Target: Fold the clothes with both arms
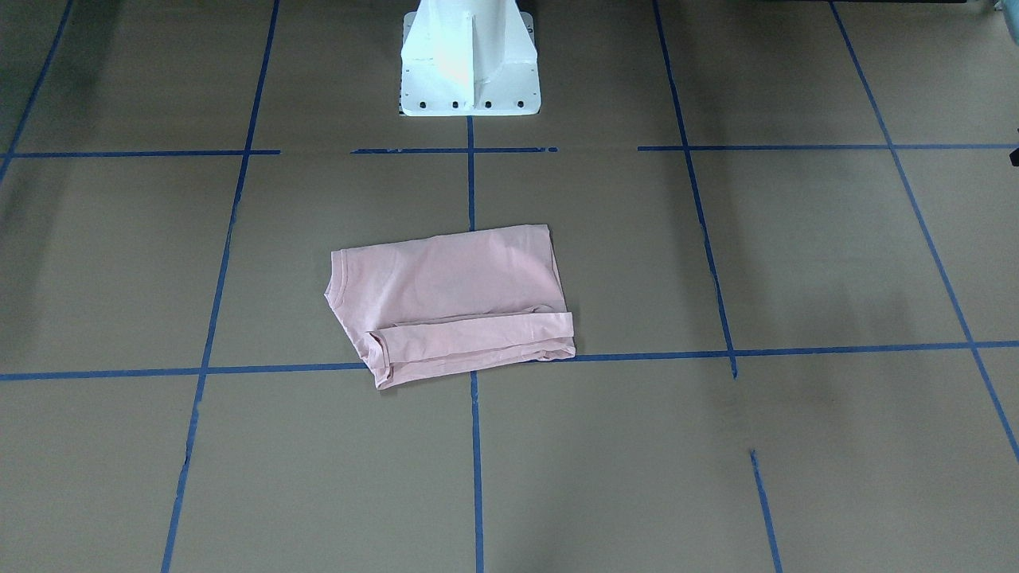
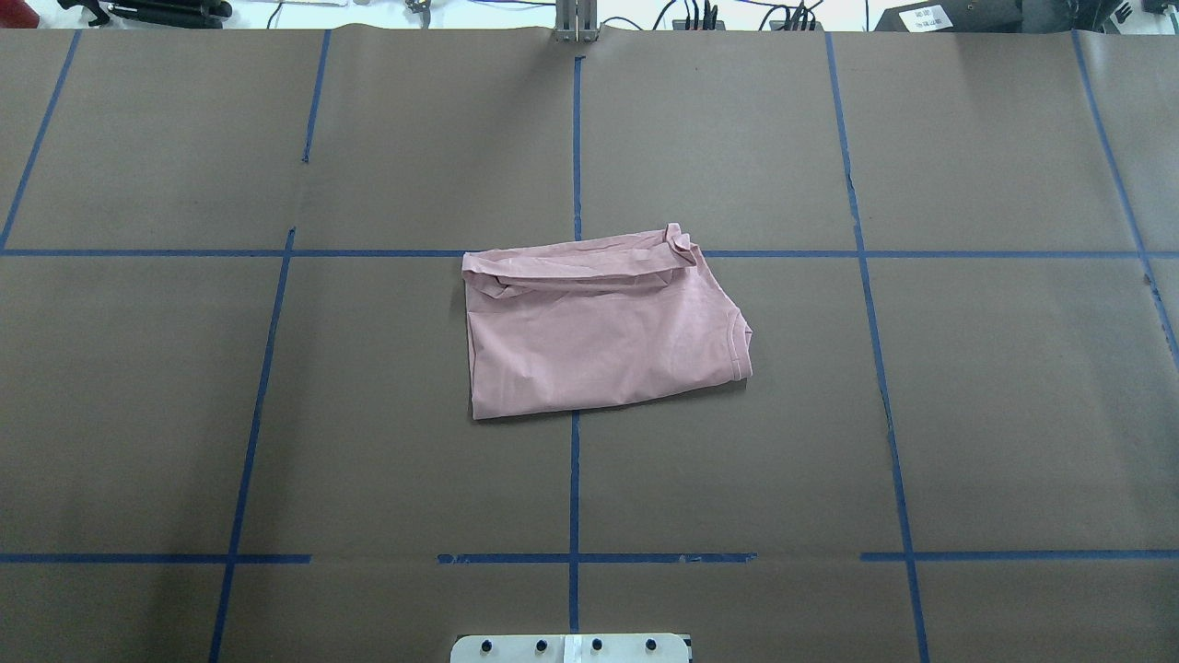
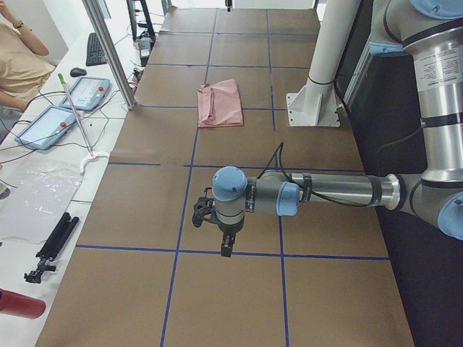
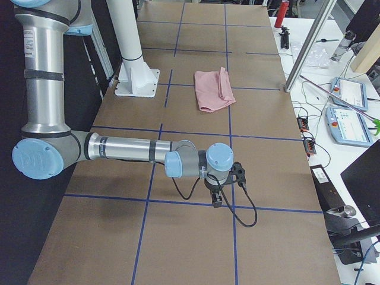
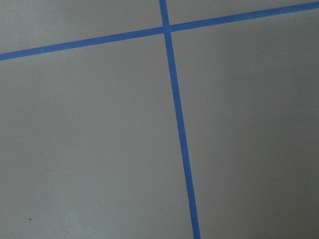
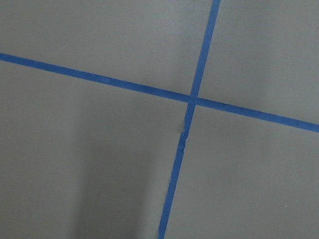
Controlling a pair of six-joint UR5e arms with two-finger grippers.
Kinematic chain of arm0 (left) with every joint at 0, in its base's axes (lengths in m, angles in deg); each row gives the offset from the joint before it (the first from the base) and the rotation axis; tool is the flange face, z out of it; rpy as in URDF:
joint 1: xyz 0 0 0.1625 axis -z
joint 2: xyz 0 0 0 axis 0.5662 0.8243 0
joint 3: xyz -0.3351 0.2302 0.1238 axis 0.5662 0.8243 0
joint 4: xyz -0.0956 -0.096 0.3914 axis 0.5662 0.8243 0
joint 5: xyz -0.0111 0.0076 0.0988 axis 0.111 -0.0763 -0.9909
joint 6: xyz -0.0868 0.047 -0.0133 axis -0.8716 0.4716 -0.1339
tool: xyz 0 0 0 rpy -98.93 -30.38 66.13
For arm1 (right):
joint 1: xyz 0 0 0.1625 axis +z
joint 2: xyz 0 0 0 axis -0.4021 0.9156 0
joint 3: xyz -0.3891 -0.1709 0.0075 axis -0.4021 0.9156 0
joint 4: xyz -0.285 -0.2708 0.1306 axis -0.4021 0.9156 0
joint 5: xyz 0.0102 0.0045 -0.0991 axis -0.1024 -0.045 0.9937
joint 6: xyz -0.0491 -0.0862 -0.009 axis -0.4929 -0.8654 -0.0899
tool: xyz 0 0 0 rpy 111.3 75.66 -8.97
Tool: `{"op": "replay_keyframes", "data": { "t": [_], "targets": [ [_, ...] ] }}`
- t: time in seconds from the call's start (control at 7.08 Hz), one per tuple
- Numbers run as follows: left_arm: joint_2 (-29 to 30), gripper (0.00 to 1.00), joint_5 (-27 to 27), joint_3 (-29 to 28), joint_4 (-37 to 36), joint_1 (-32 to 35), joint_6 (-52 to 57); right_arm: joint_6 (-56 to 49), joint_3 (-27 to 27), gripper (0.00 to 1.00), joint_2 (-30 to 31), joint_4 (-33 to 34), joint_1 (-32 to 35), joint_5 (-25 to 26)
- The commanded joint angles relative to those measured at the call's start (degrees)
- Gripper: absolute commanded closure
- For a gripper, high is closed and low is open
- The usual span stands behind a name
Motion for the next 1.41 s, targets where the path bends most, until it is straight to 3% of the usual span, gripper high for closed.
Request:
{"op": "replay_keyframes", "data": {
  "t": [0.0, 0.14, 0.56, 0.71, 1.27],
  "targets": [
    [2.68, 0.00, -0.07, 0.59, -0.32, -0.12, 0.06, 0.27, 2.02, 0.00, -0.08, -0.12, -0.41, -2.92],
    [2.52, 0.00, 0.02, 0.68, -0.32, -0.21, 0.15, 0.27, 2.91, 0.00, -0.60, -0.03, -0.58, -4.25],
    [2.69, 0.00, 0.02, 0.42, -1.54, -0.21, 0.15, 0.27, 2.74, 0.00, -2.62, 0.32, -1.89, 0.29],
    [3.21, 0.00, 0.02, 0.94, -6.16, -0.21, 0.15, 0.27, 2.66, 0.00, -3.41, 2.15, -2.60, 0.65],
    [3.66, 0.00, 0.02, 0.42, -6.47, -0.21, 0.33, 0.27, 2.13, 0.00, -3.68, 3.48, -2.52, 0.74]
  ]
}}
